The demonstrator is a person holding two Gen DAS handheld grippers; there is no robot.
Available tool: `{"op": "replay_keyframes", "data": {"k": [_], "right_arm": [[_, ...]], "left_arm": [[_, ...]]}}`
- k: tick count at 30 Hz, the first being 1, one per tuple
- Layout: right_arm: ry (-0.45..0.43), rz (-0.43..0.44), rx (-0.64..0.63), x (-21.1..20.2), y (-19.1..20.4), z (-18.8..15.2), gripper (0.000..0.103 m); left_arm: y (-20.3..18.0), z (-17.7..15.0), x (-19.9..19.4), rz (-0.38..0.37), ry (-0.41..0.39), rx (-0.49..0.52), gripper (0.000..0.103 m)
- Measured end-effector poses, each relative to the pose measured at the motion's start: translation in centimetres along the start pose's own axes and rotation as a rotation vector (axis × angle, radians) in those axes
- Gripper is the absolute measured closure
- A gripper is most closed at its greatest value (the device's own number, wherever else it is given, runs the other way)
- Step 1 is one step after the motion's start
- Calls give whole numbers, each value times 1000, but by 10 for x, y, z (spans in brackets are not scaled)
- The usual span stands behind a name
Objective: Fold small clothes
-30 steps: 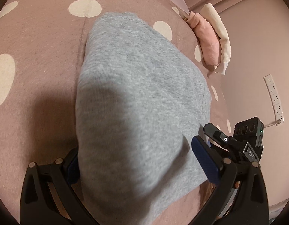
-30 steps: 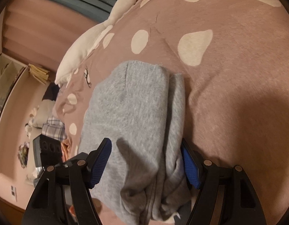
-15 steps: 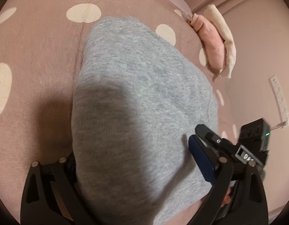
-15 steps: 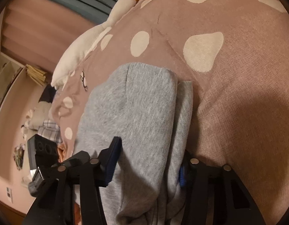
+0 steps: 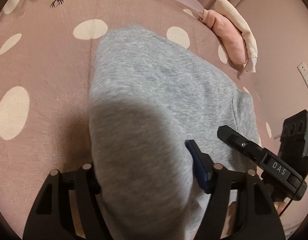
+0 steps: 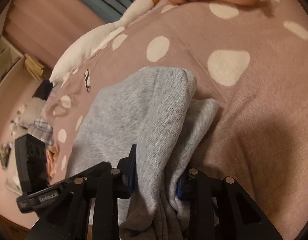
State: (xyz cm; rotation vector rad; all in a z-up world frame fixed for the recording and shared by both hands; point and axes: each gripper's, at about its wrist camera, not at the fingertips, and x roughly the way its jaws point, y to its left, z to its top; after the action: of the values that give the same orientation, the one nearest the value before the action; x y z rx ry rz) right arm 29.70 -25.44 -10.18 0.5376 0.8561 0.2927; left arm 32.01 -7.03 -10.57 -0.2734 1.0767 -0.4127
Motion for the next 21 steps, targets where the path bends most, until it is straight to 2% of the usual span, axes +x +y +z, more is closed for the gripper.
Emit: {"op": "replay_keyframes", "data": {"k": [6,12,21], "right_arm": [[-52,-28,-62,-9,19,-1,75],[-88,-19,-101,-22,34,-5,75],[-95,-14,-128,-34,54,-17,75]], "left_arm": [[-3,-4,-12,7,-34,24,49],[-7,-10,-31,3,-68,46,49],[-6,-24,-53,-2,-83,50,49]]}}
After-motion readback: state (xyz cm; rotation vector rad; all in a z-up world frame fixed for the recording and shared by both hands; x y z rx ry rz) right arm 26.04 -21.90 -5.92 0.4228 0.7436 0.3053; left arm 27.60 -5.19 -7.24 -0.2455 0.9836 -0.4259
